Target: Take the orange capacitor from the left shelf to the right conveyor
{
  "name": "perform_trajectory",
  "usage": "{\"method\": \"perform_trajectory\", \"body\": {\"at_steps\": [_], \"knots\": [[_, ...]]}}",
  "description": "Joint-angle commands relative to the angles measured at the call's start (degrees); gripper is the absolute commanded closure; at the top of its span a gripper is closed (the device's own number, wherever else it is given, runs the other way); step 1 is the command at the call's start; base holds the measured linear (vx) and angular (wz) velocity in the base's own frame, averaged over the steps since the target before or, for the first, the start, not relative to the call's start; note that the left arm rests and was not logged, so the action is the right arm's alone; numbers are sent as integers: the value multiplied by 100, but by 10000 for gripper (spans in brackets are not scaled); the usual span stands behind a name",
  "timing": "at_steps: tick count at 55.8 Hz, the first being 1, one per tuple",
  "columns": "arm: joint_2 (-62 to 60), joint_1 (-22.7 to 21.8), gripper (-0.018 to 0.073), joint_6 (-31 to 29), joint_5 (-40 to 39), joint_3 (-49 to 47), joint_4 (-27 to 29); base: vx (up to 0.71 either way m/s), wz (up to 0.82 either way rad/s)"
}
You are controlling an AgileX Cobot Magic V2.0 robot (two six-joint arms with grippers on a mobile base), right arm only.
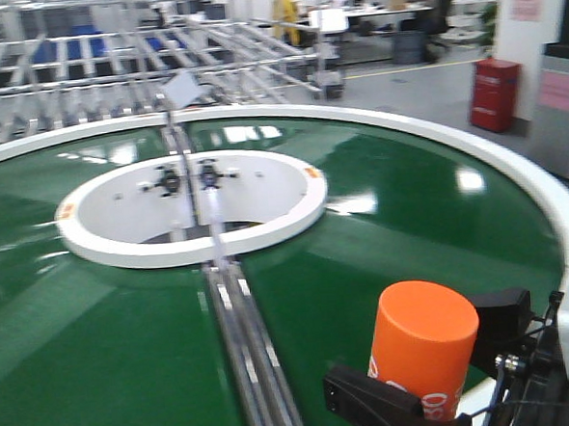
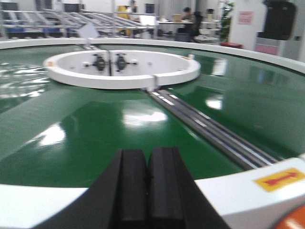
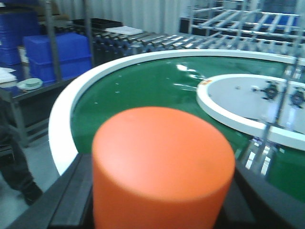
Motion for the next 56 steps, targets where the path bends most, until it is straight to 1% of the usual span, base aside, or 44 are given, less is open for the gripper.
{"method": "perform_trajectory", "body": {"at_steps": [1,16,30,40,56], "knots": [[-36,0,568,-61,-487,-182,6,17,64],[-36,0,568,-61,-487,-182,6,17,58],[-36,0,568,-61,-487,-182,6,13,41],[-36,0,568,-61,-487,-182,6,7,21],[-36,0,568,-61,-487,-182,6,1,2]]}}
